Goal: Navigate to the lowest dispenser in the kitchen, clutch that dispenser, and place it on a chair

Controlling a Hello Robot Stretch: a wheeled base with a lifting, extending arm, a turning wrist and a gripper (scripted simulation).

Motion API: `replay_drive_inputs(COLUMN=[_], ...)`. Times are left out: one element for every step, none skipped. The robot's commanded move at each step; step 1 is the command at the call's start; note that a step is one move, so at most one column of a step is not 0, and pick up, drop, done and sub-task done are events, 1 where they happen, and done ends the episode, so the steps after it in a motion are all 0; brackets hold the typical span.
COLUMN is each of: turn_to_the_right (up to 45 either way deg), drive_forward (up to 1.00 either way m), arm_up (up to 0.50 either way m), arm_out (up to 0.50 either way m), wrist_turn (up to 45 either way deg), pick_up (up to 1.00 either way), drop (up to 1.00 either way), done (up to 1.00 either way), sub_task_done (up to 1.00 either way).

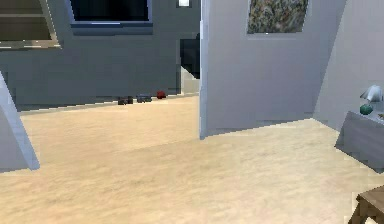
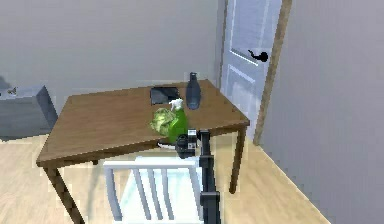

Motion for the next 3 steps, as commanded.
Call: replay_drive_inputs(turn_to_the_right=[0.0,0.0,0.0], drive_forward=[0.00,0.00,0.00], arm_up=[-0.32,0.00,0.10], arm_out=[0.00,0.00,0.00], wrist_turn=[0.0,0.0,0.0], pick_up=[0.00,0.00,0.00], drop=[0.00,1.00,0.00], done=[0.00,0.00,0.00], sub_task_done=[0.00,0.00,0.00])
